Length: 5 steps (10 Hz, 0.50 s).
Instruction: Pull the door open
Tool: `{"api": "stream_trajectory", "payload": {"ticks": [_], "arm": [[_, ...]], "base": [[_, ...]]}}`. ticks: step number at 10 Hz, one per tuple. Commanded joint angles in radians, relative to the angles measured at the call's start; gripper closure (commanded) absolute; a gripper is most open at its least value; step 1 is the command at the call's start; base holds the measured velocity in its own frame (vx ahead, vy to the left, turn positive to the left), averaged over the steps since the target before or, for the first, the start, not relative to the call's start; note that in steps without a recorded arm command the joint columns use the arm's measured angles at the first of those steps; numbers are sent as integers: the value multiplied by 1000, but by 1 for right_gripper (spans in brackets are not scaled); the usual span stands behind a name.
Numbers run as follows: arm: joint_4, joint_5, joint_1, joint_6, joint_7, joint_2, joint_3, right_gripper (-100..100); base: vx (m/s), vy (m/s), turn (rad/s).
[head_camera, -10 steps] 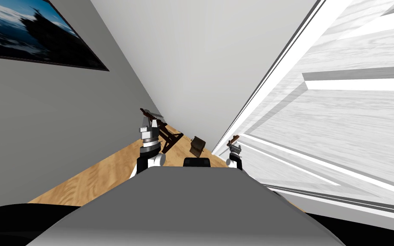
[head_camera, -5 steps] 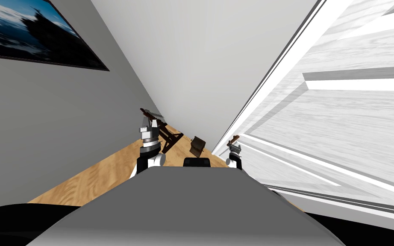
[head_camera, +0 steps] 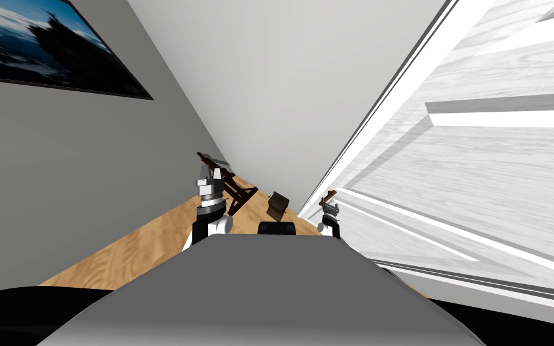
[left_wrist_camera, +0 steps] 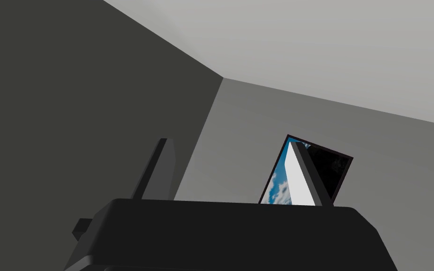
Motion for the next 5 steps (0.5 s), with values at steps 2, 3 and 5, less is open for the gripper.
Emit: {"api": "stream_trajectory", "payload": {"ticks": [2, 3, 5], "arm": [[4, 0, -6, 1, 6, 5, -6, -100], [4, 0, -6, 1, 6, 5, -6, -100], [4, 0, -6, 1, 6, 5, -6, -100]], "base": [[0, 0, 0], [0, 0, 0], [0, 0, 0]]}}
